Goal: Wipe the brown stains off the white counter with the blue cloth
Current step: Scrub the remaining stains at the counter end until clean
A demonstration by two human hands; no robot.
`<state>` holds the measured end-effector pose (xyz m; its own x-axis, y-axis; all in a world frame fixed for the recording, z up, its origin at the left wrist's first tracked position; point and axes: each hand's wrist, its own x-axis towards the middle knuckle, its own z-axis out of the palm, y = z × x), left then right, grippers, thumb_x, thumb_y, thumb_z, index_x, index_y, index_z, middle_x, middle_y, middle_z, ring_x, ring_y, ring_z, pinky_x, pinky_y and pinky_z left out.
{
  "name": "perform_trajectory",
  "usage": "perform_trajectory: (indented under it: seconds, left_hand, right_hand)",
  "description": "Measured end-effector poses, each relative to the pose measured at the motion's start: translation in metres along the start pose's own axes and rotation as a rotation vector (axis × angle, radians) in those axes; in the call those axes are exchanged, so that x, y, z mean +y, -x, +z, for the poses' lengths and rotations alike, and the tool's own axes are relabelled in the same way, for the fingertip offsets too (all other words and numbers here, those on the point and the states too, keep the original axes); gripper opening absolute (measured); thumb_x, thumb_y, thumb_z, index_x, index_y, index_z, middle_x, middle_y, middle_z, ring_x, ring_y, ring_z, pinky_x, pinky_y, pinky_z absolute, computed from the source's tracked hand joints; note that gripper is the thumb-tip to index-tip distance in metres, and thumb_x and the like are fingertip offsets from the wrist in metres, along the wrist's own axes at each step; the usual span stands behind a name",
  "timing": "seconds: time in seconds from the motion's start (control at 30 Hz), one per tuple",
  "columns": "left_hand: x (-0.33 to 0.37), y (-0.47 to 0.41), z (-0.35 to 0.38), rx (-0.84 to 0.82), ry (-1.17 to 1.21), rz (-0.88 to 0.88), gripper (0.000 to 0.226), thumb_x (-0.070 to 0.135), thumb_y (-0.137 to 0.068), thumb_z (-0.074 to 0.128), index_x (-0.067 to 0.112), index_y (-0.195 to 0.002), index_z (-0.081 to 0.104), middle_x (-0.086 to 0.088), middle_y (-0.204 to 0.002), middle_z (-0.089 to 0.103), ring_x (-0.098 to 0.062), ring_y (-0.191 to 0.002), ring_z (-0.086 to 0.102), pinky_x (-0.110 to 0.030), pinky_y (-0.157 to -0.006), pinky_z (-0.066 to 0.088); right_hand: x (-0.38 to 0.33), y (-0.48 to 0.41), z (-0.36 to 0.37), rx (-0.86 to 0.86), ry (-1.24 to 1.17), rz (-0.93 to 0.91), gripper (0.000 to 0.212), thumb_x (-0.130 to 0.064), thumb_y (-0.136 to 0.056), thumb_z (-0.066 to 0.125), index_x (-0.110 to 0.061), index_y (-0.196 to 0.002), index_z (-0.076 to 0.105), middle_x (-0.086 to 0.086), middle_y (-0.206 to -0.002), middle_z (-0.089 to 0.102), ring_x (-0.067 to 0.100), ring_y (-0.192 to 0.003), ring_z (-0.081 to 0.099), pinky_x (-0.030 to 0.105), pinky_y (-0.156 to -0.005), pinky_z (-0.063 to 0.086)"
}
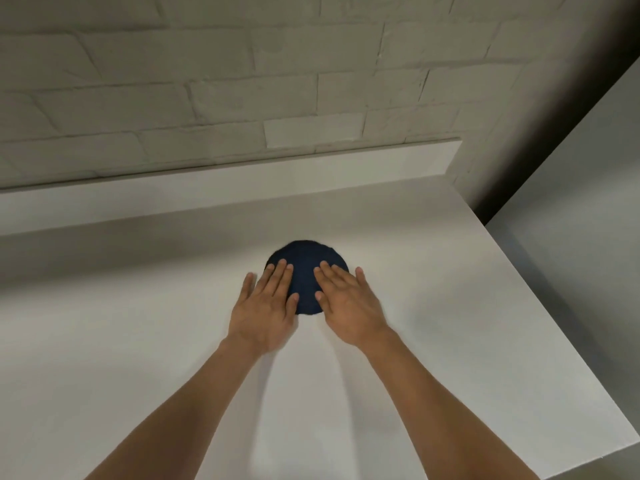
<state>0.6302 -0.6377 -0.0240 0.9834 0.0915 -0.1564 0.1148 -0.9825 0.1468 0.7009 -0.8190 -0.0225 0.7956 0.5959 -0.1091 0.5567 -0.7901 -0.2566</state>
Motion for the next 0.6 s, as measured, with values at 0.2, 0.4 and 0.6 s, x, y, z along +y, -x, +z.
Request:
perform_trajectory:
  seconds: [0.2,0.4,0.6]
  left_hand:
    - [-0.018,0.071,0.007,0.092,-0.015,0.012,0.065,0.042,-0.102,0.020,0.007,-0.152,0.042,-0.009,-0.159,0.038,-0.027,-0.144,0.043,-0.054,-0.117,0.032]
    - [-0.026,0.033,-0.001,0.005,-0.054,0.029,0.077,0.050,-0.097,0.001,0.010,-0.159,0.021,-0.005,-0.167,0.018,-0.024,-0.153,0.022,-0.050,-0.123,0.014]
    - [0.001,-0.050,-0.006,-0.073,-0.112,0.092,0.065,0.046,-0.104,0.008,0.017,-0.162,0.000,0.000,-0.170,0.001,-0.020,-0.156,0.001,-0.045,-0.123,-0.001]
  right_hand:
    - [-0.040,0.049,0.025,0.046,0.001,-0.051,0.054,-0.042,-0.107,0.019,-0.024,-0.158,0.024,-0.006,-0.165,0.020,0.012,-0.151,0.017,0.045,-0.123,-0.002]
    - [-0.031,0.020,0.014,0.004,0.001,-0.011,0.055,-0.044,-0.107,0.018,-0.027,-0.159,0.014,-0.008,-0.167,0.009,0.010,-0.152,0.008,0.048,-0.122,-0.005]
    - [0.018,-0.013,-0.007,-0.012,-0.009,0.111,0.055,-0.044,-0.107,0.018,-0.028,-0.159,0.012,-0.008,-0.167,0.008,0.010,-0.152,0.007,0.050,-0.123,-0.002]
